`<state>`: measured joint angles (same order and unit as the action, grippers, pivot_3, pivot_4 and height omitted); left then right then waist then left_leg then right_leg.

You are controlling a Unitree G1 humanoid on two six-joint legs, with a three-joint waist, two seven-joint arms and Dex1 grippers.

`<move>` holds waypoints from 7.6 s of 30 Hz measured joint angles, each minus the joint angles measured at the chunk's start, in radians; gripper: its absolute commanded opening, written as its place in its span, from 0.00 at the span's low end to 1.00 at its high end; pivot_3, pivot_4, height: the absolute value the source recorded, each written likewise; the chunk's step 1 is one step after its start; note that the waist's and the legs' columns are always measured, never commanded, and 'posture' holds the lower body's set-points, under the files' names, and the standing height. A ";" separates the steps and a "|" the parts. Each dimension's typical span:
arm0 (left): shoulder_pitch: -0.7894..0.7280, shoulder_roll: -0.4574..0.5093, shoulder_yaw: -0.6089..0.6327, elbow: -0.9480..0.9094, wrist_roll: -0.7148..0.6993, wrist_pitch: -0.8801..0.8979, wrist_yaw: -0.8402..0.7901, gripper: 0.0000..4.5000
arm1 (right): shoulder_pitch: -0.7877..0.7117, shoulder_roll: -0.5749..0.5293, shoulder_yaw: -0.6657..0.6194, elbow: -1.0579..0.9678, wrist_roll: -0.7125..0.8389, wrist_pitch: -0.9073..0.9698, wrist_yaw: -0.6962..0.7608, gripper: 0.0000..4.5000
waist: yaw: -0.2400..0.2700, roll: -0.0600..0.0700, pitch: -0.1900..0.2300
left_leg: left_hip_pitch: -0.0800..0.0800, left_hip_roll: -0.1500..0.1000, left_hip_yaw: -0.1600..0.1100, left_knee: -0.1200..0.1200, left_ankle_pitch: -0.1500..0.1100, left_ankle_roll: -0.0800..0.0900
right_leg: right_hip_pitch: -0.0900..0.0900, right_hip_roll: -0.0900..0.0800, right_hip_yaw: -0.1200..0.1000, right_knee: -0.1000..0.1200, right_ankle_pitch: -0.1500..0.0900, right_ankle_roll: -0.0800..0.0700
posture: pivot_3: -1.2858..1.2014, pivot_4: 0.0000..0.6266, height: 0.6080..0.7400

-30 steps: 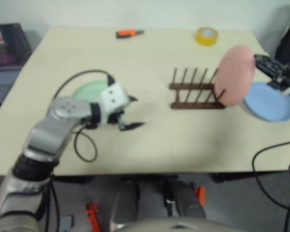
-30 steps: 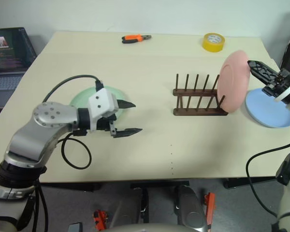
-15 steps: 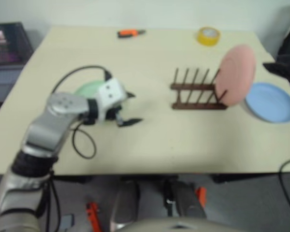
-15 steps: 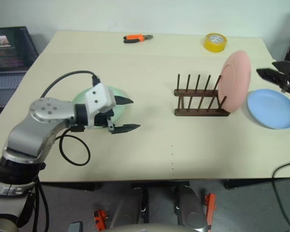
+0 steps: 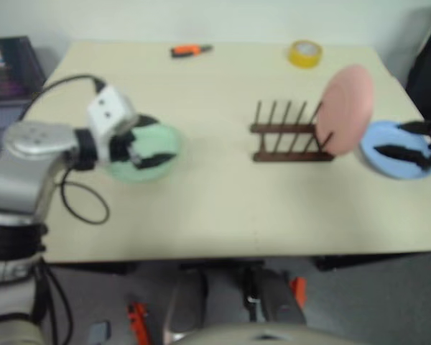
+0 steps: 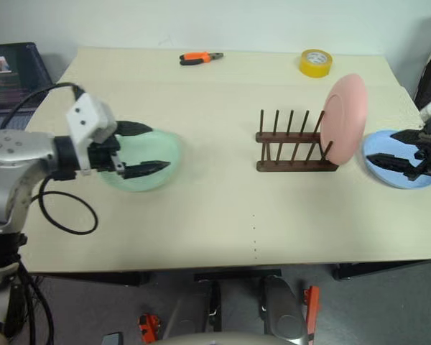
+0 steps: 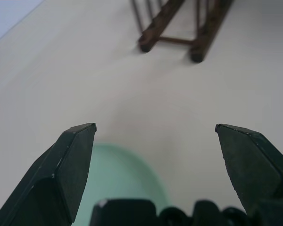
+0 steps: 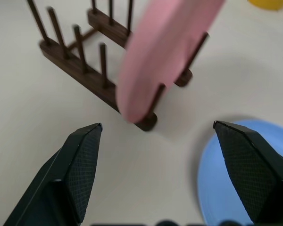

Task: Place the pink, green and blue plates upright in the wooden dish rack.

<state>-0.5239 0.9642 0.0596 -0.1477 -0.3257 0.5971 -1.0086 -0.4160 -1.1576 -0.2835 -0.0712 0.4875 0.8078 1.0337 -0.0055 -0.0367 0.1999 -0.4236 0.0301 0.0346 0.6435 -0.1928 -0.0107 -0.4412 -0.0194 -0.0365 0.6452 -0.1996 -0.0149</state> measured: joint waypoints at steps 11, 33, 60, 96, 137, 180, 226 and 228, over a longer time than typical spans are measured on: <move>0.087 0.037 0.094 0.132 0.056 -0.024 0.097 1.00 | -0.212 0.107 -0.013 -0.132 0.222 0.060 0.004 0.91 | 0.009 0.000 0.000 | -0.002 0.000 -0.001 0.001 0.000 0.000 | 0.000 -0.003 0.000 -0.002 0.000 -0.001 | 0.52 0.24 1.00; -0.255 -0.241 -0.015 0.906 0.252 -0.119 0.329 0.61 | -0.370 0.390 0.315 -0.257 0.237 0.100 -0.098 0.92 | 0.012 -0.004 -0.001 | -0.003 0.002 -0.001 0.003 -0.001 0.002 | 0.000 -0.003 -0.002 0.002 0.004 0.006 | 0.52 0.24 1.00; -0.526 -0.460 -0.010 0.317 0.201 0.262 0.613 0.01 | -0.550 0.880 0.848 0.283 -0.642 -0.571 -0.439 0.92 | -0.004 -0.004 -0.002 | -0.006 0.000 -0.001 0.003 0.001 0.001 | -0.003 0.000 0.000 0.002 0.006 0.009 | 0.52 0.24 1.00; -0.510 -0.424 0.034 0.234 0.127 0.359 0.607 0.63 | -0.544 0.943 0.791 0.424 -0.811 -0.735 -0.467 0.00 | -0.004 -0.004 -0.002 | -0.006 0.000 -0.001 0.003 0.001 0.001 | -0.003 0.000 0.000 0.002 0.007 0.009 | 0.52 0.24 1.00; 0.194 -0.059 -0.011 -0.302 -0.262 0.110 -0.072 0.99 | -0.459 0.585 -0.100 0.040 0.247 0.352 -0.451 0.00 | -0.005 -0.001 0.000 | -0.001 0.001 0.000 -0.004 0.001 0.001 | -0.001 0.002 -0.001 0.002 0.001 0.000 | 0.52 0.24 1.00; 0.146 -0.047 -0.035 -0.248 -0.228 0.089 -0.087 1.00 | -0.319 0.333 -0.003 -0.022 0.199 0.190 -0.431 0.85 | 0.003 -0.001 0.000 | -0.004 0.000 -0.001 -0.002 0.001 0.001 | -0.001 0.001 -0.001 -0.002 0.000 -0.001 | 0.52 0.24 1.00; -0.190 -0.572 -0.578 -0.095 0.192 0.076 0.185 1.00 | -0.147 0.234 0.315 0.757 -0.504 -0.507 -0.307 0.01 | 0.002 0.000 -0.002 | 0.002 -0.004 -0.001 0.003 0.001 0.003 | 0.007 0.001 0.002 -0.001 0.003 0.008 | 0.52 0.24 1.00; -0.190 -0.562 -0.570 -0.094 0.192 0.075 0.179 1.00 | -0.117 0.223 0.291 0.680 -0.489 -0.454 -0.286 0.01 | 0.003 0.000 -0.002 | 0.002 -0.003 -0.001 0.002 0.001 0.003 | 0.007 0.001 0.002 -0.001 0.003 0.009 | 0.52 0.24 1.00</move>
<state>-0.7144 0.4023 -0.5108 -0.2418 -0.1336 0.6718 -0.8298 -0.5326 -0.9346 0.0071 0.6089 -0.0011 0.3541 0.7481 -0.0021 -0.0366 0.1982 -0.4218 0.0268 0.0337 0.6458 -0.1920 -0.0081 -0.4341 -0.0181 -0.0341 0.6446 -0.1964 -0.0059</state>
